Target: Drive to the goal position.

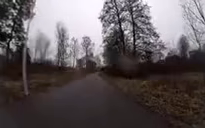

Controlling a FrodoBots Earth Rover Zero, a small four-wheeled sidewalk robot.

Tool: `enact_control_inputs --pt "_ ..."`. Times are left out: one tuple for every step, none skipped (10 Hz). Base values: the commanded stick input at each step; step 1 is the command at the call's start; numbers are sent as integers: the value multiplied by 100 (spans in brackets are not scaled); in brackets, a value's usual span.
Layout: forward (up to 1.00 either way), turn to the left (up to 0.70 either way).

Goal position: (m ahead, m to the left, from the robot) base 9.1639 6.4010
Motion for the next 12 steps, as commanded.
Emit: enact_control_inputs --pt "70 0" --pt "70 0" --pt "70 0" --pt "70 0" --pt "70 0" --pt "70 0" --pt "70 0" --pt "70 0" --pt "70 0" --pt "70 0" --pt "70 0" --pt "70 0"
